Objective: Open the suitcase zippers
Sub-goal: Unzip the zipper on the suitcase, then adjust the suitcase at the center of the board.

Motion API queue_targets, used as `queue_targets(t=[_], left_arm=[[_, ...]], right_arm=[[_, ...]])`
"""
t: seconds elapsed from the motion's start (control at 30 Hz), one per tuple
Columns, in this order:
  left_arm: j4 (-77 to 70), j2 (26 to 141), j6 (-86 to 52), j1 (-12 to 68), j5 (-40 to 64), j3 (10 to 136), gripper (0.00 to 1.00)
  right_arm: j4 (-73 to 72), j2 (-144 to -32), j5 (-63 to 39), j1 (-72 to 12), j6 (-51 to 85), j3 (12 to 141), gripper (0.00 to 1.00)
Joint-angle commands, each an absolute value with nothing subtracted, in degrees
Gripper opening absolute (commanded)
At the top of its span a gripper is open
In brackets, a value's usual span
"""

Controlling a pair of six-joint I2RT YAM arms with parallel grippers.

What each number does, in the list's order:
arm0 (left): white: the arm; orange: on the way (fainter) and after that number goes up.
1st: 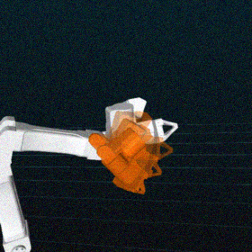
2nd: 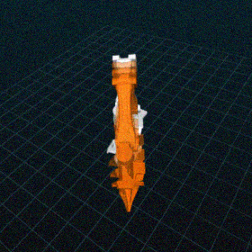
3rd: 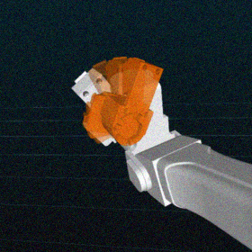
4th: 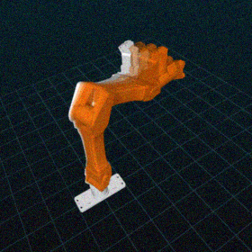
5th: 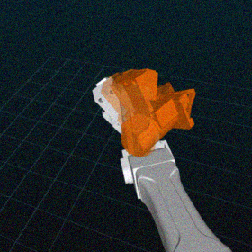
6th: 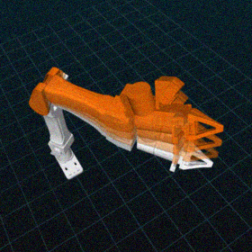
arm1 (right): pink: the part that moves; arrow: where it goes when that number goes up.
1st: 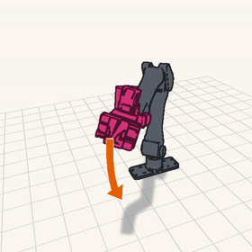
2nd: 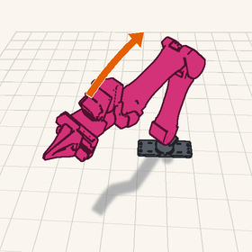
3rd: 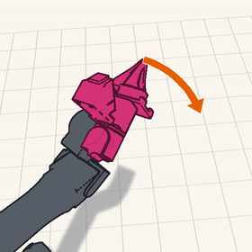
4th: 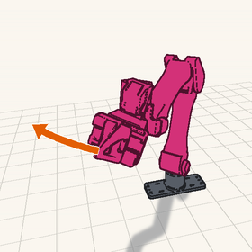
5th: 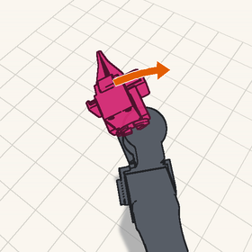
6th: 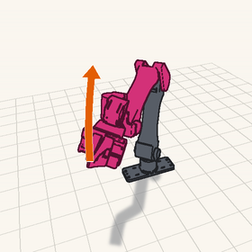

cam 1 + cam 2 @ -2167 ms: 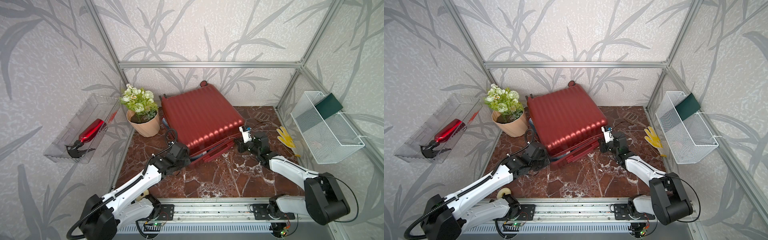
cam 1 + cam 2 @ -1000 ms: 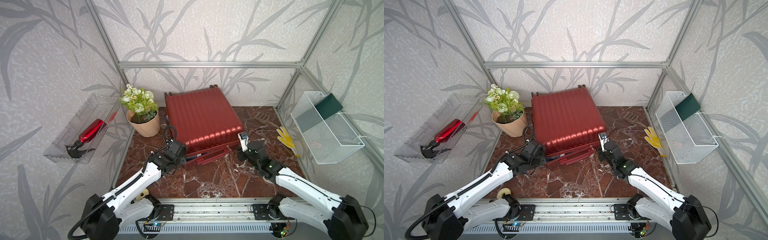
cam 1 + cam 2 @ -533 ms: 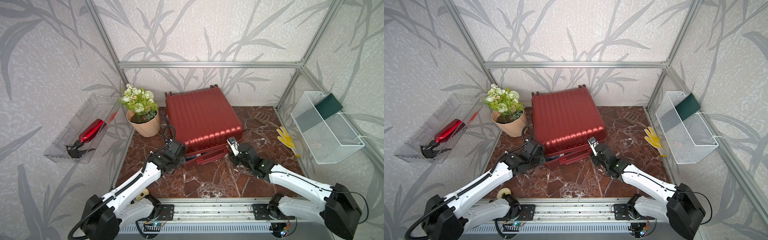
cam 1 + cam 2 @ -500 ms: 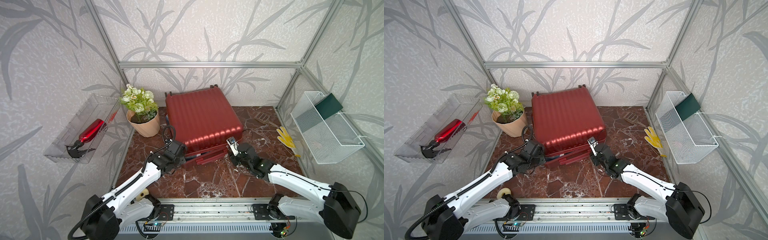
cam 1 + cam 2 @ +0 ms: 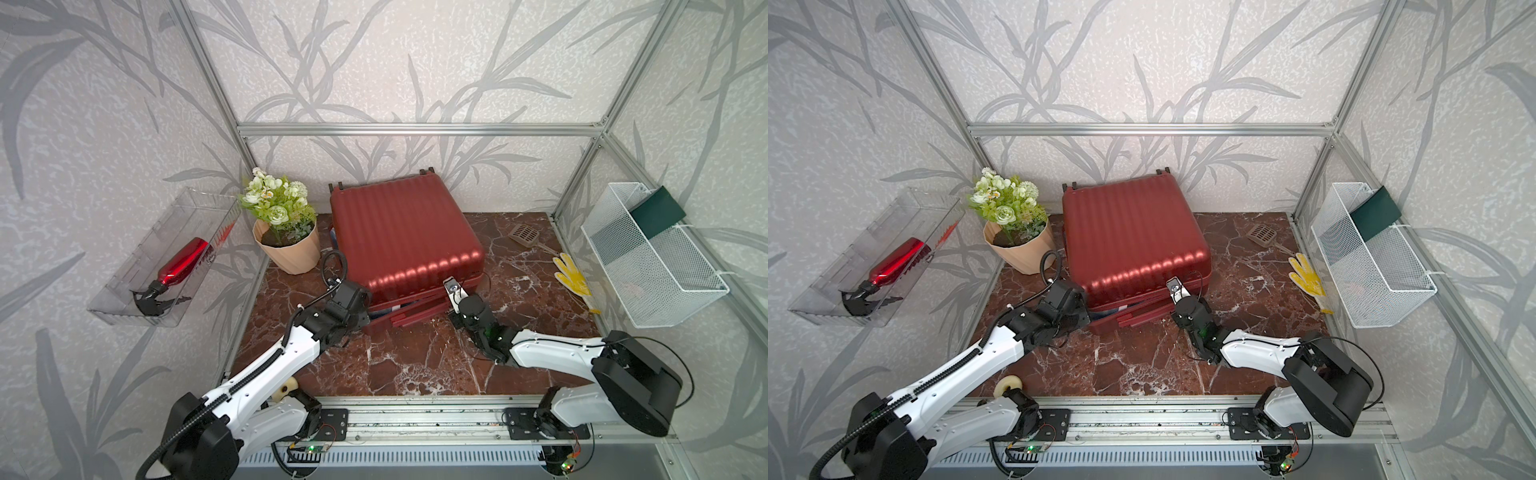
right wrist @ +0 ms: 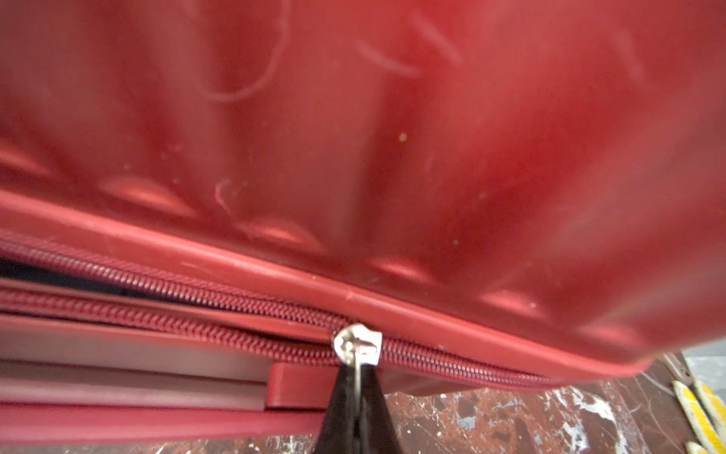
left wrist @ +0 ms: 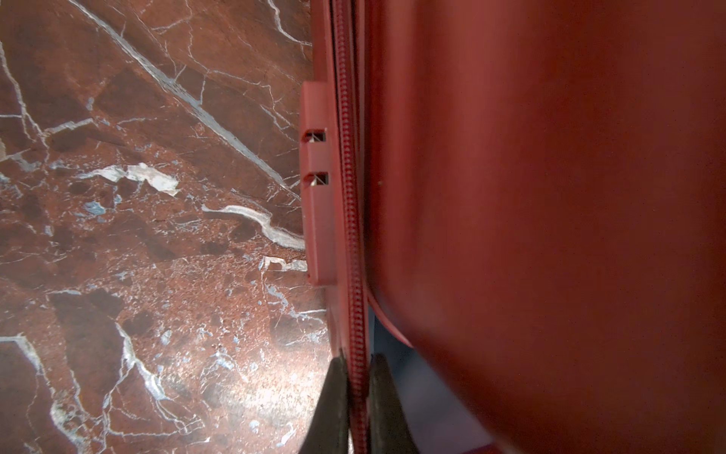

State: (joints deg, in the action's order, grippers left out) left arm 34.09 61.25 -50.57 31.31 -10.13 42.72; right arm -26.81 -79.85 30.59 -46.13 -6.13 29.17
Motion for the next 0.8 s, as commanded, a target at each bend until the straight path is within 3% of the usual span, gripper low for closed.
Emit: queue_targets(t=[0.0, 0.13, 0.3, 0.67, 0.77], left_arm=[[38.6, 61.5, -48.0, 30.7, -13.2, 41.2, 0.0], [40.7, 61.5, -47.9, 29.3, -15.3, 42.4, 0.0], [41.4, 61.5, -47.5, 27.1, -15.7, 42.9, 0.0], [41.6, 65.8, -43.7, 22.4, -15.9, 46.6, 0.0], [41.0, 68.4, -41.9, 20.3, -17.1, 48.8, 0.0]], right_arm=[[-31.7, -76.9, 33.9, -45.2, -7.4, 28.1, 0.0], [-23.1, -71.1, 33.4, -43.4, -4.4, 29.2, 0.0], [-13.0, -65.7, 29.1, -35.3, 4.3, 29.6, 0.0], [-14.2, -64.3, 17.6, -20.4, 11.5, 30.3, 0.0], [-13.3, -62.8, 17.2, -20.0, 11.6, 30.8, 0.0]])
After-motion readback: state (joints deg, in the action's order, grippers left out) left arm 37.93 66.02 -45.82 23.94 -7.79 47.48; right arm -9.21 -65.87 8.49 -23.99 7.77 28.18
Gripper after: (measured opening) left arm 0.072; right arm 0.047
